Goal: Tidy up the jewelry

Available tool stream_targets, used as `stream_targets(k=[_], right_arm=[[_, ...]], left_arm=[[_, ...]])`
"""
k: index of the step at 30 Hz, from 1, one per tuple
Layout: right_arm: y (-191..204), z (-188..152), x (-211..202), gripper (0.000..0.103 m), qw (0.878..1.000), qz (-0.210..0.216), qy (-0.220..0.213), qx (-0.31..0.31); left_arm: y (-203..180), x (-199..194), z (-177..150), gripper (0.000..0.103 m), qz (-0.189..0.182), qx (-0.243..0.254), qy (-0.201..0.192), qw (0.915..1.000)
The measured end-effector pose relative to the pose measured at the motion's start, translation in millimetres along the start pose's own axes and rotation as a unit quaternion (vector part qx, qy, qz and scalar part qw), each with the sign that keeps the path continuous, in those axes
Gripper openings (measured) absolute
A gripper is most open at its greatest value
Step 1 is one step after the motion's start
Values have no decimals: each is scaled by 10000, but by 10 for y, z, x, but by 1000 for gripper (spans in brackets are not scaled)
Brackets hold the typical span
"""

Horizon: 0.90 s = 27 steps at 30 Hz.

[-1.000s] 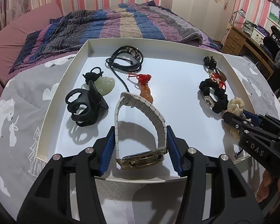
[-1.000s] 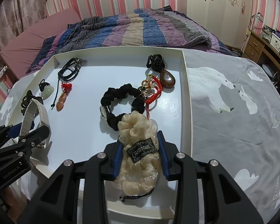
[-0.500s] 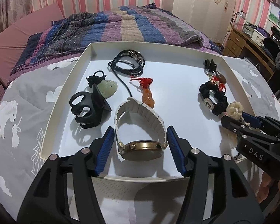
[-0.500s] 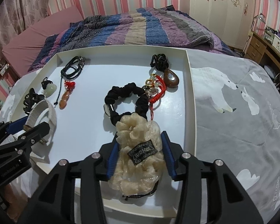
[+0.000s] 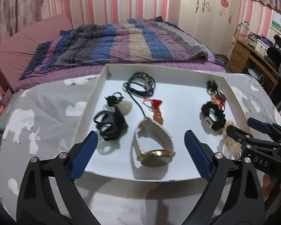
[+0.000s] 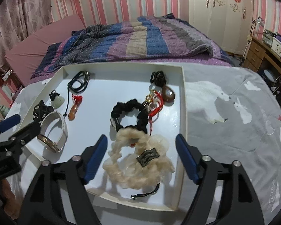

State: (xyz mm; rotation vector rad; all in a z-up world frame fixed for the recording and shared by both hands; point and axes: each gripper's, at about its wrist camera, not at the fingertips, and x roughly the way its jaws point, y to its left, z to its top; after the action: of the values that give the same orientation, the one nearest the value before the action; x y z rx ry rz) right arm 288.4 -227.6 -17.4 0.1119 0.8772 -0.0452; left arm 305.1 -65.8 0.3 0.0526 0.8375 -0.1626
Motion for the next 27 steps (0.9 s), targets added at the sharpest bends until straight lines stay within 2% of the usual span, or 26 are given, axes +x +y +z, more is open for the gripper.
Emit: stream_targets(k=[5,7,12,17,21,27], right_arm=[[11,51,-144,83,9999,-51,-152,-3],[23,64,-222,92,9997,-47,-233,0],[109,42,-532,92,9991,-70,-400,-95],[165,-49,-843,92,9990,2,-442,-98],[190,-172,-1121,92,9986,45,-504,-116],[192,-425,-1442,92,9982,87,-584,-76]], left_arm=[[117,-164,48,100,110,-193,-48,9997],[162,-249,52,100,162,-228,-70,9996],[231,-577,-27,100,391,-228,-160,9988],[276,-945,-135,100,386,-366,-294,9982],[258,-1258,-284,100,345,-380,-380,9980],[154,-1619,-566,100,584,-288,-594,9961]])
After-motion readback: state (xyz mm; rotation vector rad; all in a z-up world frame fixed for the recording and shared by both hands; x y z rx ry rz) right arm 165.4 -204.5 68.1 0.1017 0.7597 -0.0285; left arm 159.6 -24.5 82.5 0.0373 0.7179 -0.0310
